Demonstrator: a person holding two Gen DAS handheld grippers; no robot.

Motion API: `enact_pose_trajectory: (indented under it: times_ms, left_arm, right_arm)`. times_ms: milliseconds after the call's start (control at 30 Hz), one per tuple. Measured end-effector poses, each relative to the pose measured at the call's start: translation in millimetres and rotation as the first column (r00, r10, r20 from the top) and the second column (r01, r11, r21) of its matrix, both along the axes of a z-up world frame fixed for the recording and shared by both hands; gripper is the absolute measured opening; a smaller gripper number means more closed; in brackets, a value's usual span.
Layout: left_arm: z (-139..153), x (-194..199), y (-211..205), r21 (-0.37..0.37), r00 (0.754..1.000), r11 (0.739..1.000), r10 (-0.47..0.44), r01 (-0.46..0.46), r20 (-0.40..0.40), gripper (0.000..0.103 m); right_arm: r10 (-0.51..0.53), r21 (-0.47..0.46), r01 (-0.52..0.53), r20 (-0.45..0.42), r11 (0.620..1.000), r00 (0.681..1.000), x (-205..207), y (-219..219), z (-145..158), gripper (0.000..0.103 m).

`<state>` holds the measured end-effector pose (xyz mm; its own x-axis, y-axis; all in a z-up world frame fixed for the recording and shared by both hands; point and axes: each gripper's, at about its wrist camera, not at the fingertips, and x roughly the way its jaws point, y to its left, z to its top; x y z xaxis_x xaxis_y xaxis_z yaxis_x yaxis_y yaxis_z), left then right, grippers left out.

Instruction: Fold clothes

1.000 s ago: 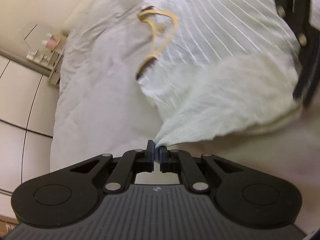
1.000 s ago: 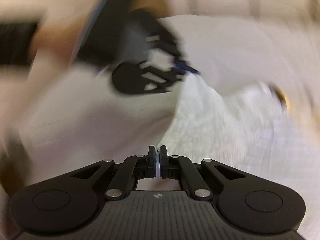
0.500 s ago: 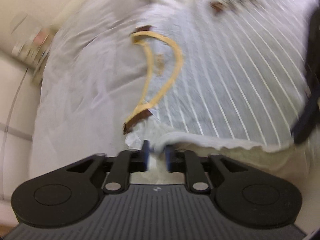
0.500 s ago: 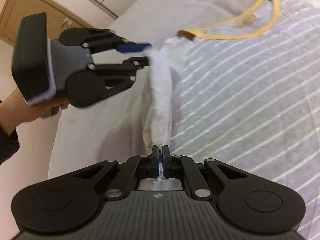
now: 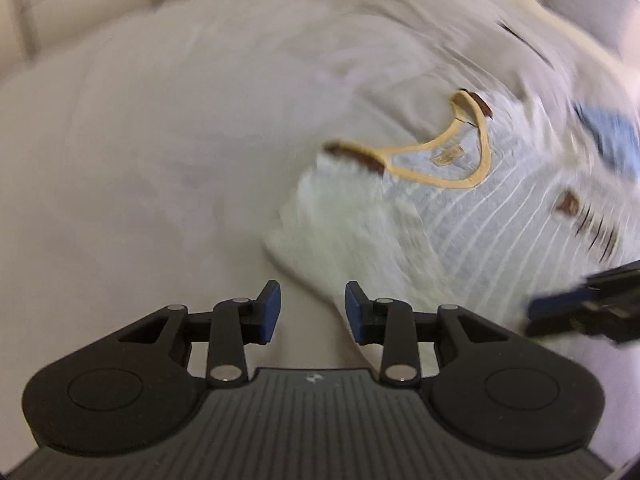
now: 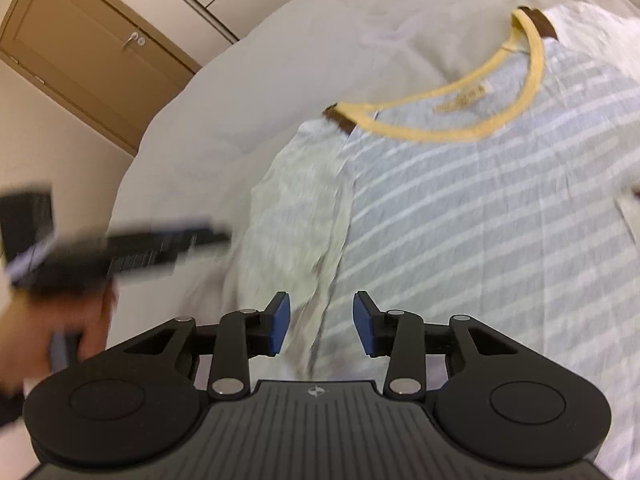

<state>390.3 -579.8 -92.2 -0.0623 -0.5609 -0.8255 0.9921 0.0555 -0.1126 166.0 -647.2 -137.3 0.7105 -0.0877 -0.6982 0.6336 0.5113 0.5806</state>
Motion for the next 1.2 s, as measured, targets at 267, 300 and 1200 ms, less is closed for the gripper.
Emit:
enact_pose_trajectory:
  times_ms: [267, 300, 1200]
  left_arm:
    - [-38, 2, 15, 0.028, 0.930, 0.954, 0.297, -0.299, -0.218, 0.000]
    - [-40, 5, 16, 0.026, 0.919, 0.942, 0.332, -0.334, -0.213, 0.000]
    - [-30, 61, 8, 0.004, 0.871, 0.922, 0.368, -0.388, -0.325, 0.002]
  right_arm:
    - [0.154, -0.080, -0.156, -0.034, 0.985, 0.988, 60, -65, -15, 0.046]
    - [0.165, -0.080, -0.168, -0.043, 0.983, 0.985, 68, -71, -18, 0.046]
    - [0.188, 0.044, -0.187, -0.018, 0.981, 0.982, 23, -7, -14, 0.047]
